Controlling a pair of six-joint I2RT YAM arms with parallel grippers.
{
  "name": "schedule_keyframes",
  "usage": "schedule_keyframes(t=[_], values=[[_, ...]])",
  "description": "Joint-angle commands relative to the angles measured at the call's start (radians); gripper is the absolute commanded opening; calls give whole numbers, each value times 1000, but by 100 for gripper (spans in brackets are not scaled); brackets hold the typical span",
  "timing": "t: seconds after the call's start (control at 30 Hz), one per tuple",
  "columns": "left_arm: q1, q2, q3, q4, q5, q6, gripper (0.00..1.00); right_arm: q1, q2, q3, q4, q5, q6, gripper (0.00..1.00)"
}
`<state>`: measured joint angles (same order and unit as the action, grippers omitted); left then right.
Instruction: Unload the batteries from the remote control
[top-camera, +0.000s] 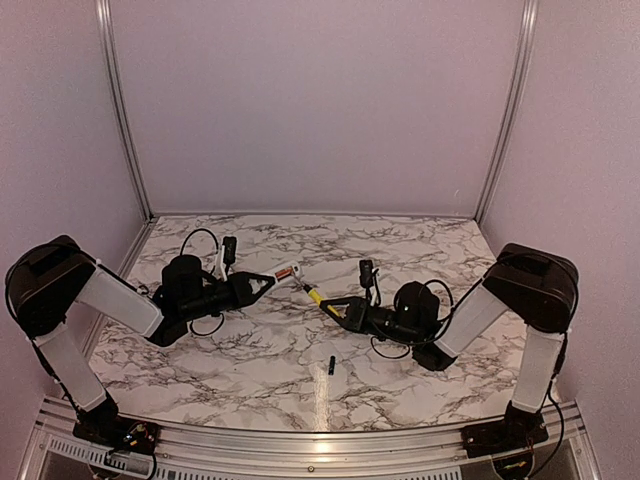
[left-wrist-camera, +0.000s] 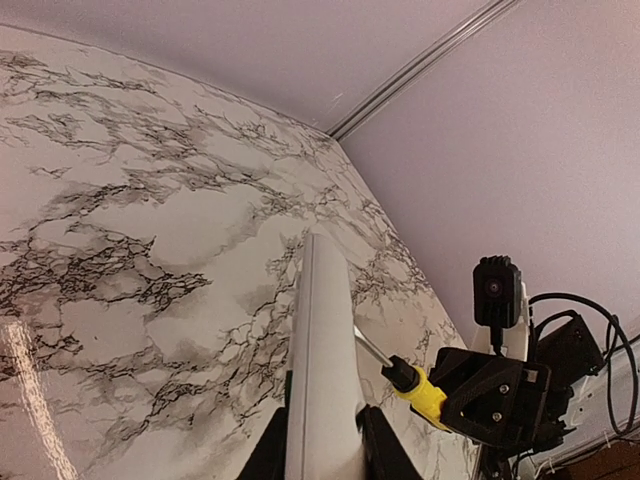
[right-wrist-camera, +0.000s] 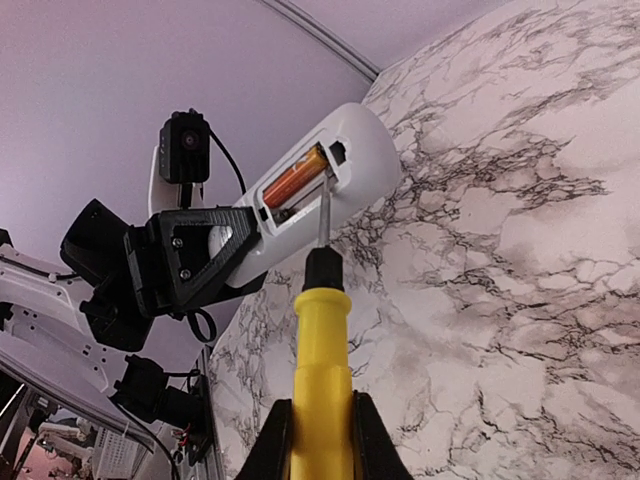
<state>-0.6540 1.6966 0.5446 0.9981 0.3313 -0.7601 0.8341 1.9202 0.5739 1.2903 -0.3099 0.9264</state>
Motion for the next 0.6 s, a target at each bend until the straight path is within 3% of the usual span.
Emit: schedule_keyframes(t=[0.0, 0.37, 0.57], values=[[-53, 11, 37, 40, 221, -13, 0, 49, -61, 91, -91, 14, -152, 0], [-53, 18, 41, 40, 227, -21, 0, 129, -114, 211, -449, 237, -380, 0], [-53, 22, 47, 35, 230, -23, 0, 213, -99, 345, -690, 473, -533, 0]])
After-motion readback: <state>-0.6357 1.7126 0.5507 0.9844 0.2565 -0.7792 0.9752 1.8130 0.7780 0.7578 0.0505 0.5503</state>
